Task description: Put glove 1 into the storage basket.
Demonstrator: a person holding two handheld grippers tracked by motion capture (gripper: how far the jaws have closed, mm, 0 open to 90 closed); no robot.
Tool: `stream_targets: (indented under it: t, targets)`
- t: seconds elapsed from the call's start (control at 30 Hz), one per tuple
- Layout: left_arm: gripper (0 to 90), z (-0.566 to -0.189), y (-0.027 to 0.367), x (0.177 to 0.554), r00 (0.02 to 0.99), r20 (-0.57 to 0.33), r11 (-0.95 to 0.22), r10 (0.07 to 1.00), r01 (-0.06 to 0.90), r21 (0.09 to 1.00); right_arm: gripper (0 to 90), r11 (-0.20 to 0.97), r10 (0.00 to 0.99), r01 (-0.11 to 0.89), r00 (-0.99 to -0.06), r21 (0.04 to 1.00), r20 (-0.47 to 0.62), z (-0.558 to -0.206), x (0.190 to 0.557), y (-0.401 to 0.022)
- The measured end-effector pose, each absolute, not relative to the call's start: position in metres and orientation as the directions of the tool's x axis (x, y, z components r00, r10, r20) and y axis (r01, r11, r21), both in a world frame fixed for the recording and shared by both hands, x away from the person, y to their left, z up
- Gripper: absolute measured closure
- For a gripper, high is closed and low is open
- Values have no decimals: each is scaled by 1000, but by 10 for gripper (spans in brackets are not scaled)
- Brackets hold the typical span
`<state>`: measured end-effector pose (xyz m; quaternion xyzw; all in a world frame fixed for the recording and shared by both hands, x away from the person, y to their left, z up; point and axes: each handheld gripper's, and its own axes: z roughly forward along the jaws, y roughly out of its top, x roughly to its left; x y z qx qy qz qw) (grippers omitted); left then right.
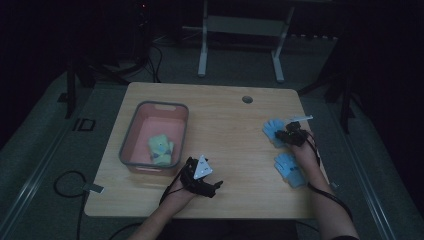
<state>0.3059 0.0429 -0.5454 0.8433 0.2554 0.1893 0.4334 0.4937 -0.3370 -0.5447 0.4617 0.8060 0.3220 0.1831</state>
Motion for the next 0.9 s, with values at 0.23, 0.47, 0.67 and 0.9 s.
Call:
stream_targets:
  t: [0.23,0.47,0.67,0.9]
  targets:
    - [80,-546,43,305,794,104,-494,599,264,828,872,308,893,646,-450,698,22,-529,489,-331]
    - [80,-544,45,303,785,111,-483,610,257,837,872,240,903,618,-426,749,62,-491,465,-312]
    - [80,-543,50,304,772,112,-475,626,263,840,870,222,893,597,-441,771,85,-474,433,-277]
    - [80,-543,50,303,769,123,-480,628,258,838,871,211,861,595,-489,776,140,-486,405,-242]
